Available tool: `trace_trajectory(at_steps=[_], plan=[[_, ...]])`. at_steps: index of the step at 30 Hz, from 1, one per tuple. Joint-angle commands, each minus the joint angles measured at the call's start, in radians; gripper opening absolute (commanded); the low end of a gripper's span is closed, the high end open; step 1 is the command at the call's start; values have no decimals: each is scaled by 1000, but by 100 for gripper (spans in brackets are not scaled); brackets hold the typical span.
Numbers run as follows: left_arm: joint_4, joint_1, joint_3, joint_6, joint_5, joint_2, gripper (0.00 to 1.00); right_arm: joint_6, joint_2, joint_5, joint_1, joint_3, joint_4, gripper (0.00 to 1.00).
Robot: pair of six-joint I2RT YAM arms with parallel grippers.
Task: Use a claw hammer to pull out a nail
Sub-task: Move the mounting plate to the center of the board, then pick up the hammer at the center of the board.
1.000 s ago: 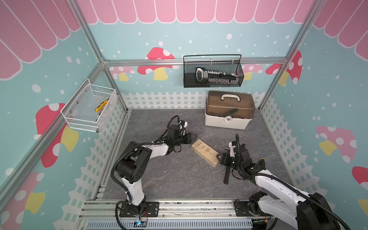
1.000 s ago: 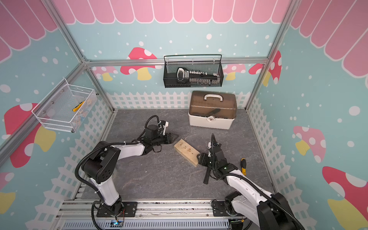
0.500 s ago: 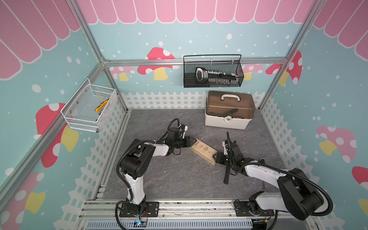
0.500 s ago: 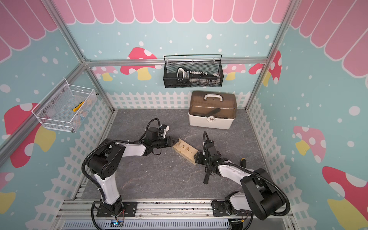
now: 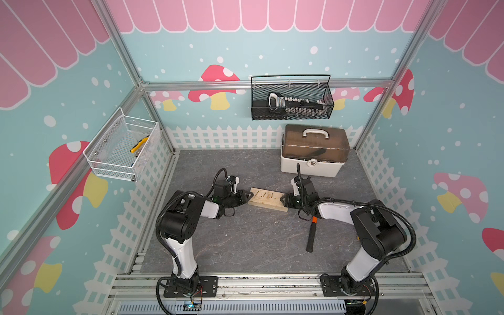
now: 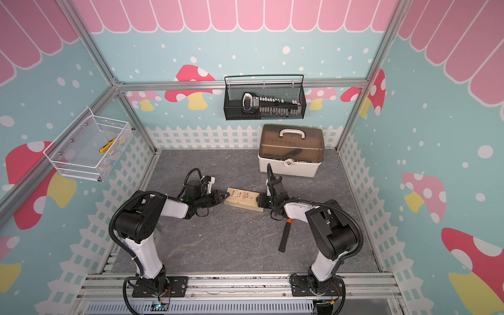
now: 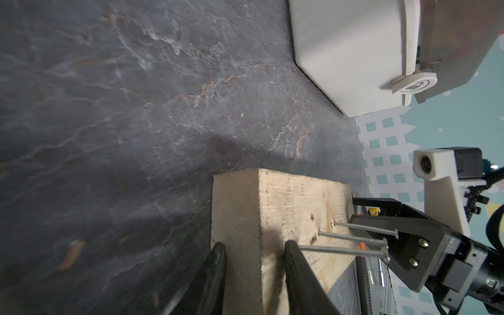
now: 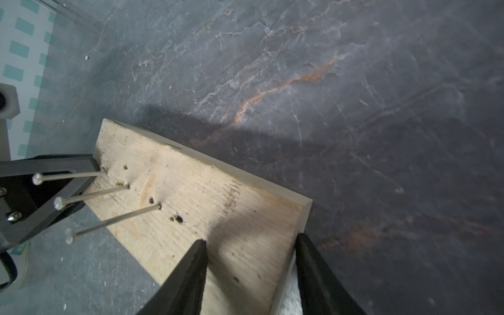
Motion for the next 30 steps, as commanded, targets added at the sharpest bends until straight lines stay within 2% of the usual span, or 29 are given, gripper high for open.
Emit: trace_trajectory(at_steps=[1, 6, 9, 13, 15, 19, 20, 21, 24, 26, 28, 30], plan=[[34, 15, -38, -18, 20, -63, 35, -33, 65, -86, 14, 58, 38, 51], [-5, 54, -68, -1, -7, -125, 35, -76, 79, -75, 16, 125, -31, 52], [-55, 79, -79, 19, -18, -173, 38, -155, 6, 41, 17, 151, -182, 56], [-185, 83, -101, 84, -84, -300, 51, -279, -135, 245, 17, 205, -484, 69], [-213, 87, -125, 114, -95, -371, 60, -296, -205, 316, 21, 204, -608, 73], [-200, 86, -193, 132, -125, -529, 74, -213, -329, 399, 36, 140, -834, 75], [-222, 82, -199, 141, -147, -564, 95, -182, -358, 412, 45, 114, -880, 75], [-236, 77, -200, 149, -163, -591, 99, -152, -381, 414, 52, 89, -909, 75], [-224, 70, -216, 96, -219, -671, 100, -82, -458, 400, 71, -8, -949, 74], [-225, 91, -231, -56, -303, -728, 99, -47, -509, 413, 81, -70, -957, 73], [-257, 133, -242, -152, -355, -779, 99, -18, -551, 416, 84, -122, -954, 72], [-155, 153, -278, -121, -316, -816, 99, -6, -569, 373, 84, -167, -923, 71]])
